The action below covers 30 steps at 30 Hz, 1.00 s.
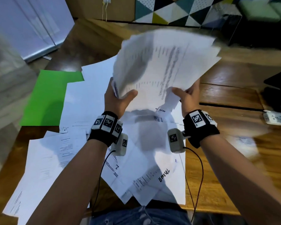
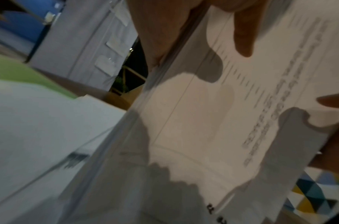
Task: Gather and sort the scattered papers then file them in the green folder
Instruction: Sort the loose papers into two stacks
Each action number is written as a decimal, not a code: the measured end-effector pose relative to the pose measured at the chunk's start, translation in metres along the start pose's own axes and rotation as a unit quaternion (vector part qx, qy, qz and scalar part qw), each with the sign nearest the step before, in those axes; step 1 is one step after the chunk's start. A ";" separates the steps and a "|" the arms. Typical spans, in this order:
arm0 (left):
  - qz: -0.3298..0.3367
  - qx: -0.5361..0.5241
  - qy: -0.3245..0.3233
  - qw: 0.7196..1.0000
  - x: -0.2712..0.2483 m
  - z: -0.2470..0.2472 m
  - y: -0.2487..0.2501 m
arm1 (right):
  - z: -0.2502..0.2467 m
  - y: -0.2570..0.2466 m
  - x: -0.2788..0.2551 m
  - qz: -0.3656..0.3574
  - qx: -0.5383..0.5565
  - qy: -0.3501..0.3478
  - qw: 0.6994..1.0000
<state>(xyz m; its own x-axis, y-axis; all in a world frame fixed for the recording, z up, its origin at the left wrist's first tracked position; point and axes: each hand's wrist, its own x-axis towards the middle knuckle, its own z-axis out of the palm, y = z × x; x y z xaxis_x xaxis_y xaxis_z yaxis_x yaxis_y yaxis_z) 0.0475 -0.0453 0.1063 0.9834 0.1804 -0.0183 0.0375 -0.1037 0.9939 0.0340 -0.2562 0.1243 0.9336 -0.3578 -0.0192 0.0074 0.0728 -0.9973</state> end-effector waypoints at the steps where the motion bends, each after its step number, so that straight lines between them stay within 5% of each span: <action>1: -0.005 -0.018 -0.003 1.000 -0.003 0.000 -0.004 | -0.001 0.003 -0.006 0.009 0.010 -0.003 1.000; 8: -0.036 -0.069 -0.004 0.997 -0.003 -0.001 -0.007 | 0.003 0.012 0.000 0.023 0.040 0.002 0.999; 16: -0.084 -0.037 -0.041 0.995 0.005 0.001 -0.022 | 0.004 0.039 0.016 0.104 -0.081 -0.035 0.991; 21: -0.138 0.009 -0.027 0.990 0.015 0.009 -0.019 | 0.011 0.057 0.024 0.094 -0.149 -0.017 0.984; 30: -0.070 0.070 -0.003 0.995 0.038 -0.015 -0.004 | 0.029 0.034 0.037 0.012 -0.178 -0.041 0.983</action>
<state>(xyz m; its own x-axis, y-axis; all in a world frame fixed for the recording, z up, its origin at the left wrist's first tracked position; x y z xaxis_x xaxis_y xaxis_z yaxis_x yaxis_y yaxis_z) 0.0826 -0.0236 0.1029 0.9680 0.1966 -0.1558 0.1974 -0.2138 0.9567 0.0794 -0.2402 0.0917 0.9576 -0.2834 -0.0521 -0.1278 -0.2555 -0.9583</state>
